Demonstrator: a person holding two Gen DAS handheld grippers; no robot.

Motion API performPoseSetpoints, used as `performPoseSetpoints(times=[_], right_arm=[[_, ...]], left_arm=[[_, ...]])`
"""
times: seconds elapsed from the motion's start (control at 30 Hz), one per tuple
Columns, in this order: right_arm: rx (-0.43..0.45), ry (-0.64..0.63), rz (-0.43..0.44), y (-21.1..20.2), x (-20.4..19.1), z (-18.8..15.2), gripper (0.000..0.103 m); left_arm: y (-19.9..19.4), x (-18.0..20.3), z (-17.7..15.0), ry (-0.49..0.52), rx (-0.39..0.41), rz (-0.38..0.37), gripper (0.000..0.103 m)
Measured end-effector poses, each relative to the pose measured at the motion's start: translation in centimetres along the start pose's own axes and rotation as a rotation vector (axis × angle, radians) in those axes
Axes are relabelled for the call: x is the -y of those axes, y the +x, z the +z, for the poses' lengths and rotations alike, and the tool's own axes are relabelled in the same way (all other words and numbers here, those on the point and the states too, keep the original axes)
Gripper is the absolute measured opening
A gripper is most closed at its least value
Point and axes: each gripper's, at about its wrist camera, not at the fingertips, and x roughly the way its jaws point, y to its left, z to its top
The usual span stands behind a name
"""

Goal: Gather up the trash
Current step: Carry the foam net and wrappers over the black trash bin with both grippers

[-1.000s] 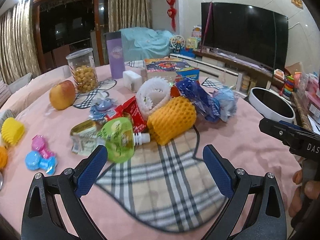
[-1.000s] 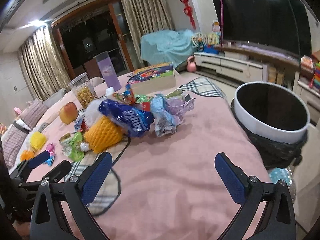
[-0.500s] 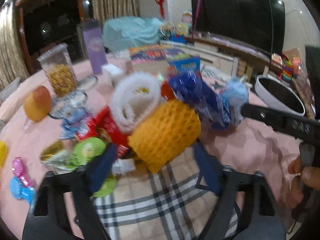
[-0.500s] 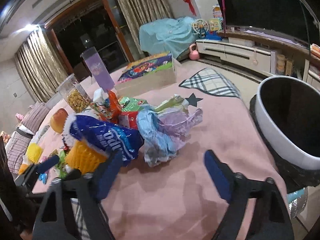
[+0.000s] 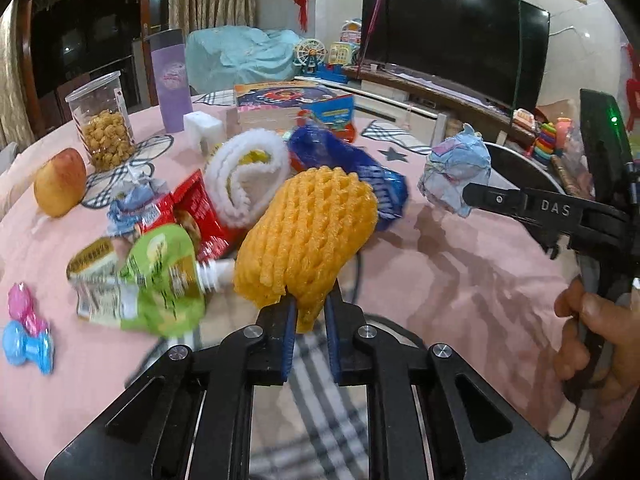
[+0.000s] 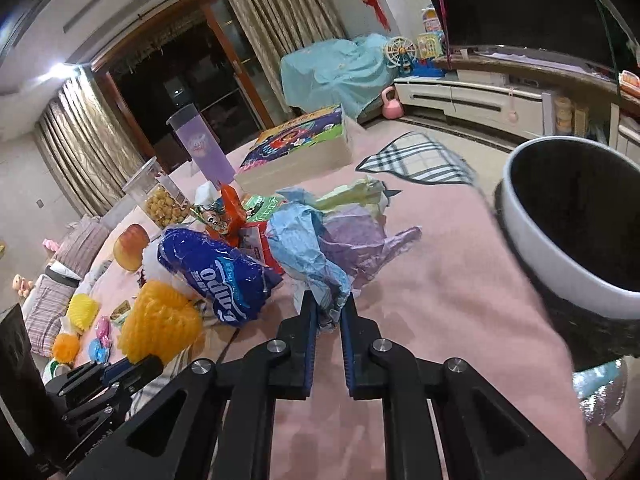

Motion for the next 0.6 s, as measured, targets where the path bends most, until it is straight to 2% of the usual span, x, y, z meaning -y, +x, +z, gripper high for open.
performPoseSetpoints(times=[0.17,0.43,0.6], right_arm=[[0.013,0.009,-0.004,-2.5,1.1,-0.7,0.011],[0.045,0.033,-0.039,-5.8,2.7,-1.6,0.011],[0.071,0.050,-0.070,-7.8,4.5,-1.5,0.011]], left_arm=[[-1.3,2.2,-0.4,0.035,0.021,-0.058,0.012],[-1.0,6.7,0.6,0.098,0.024,-0.134,0.011],[-0.3,9.2,1.6,0.141,0.021,-0.157,0.011]])
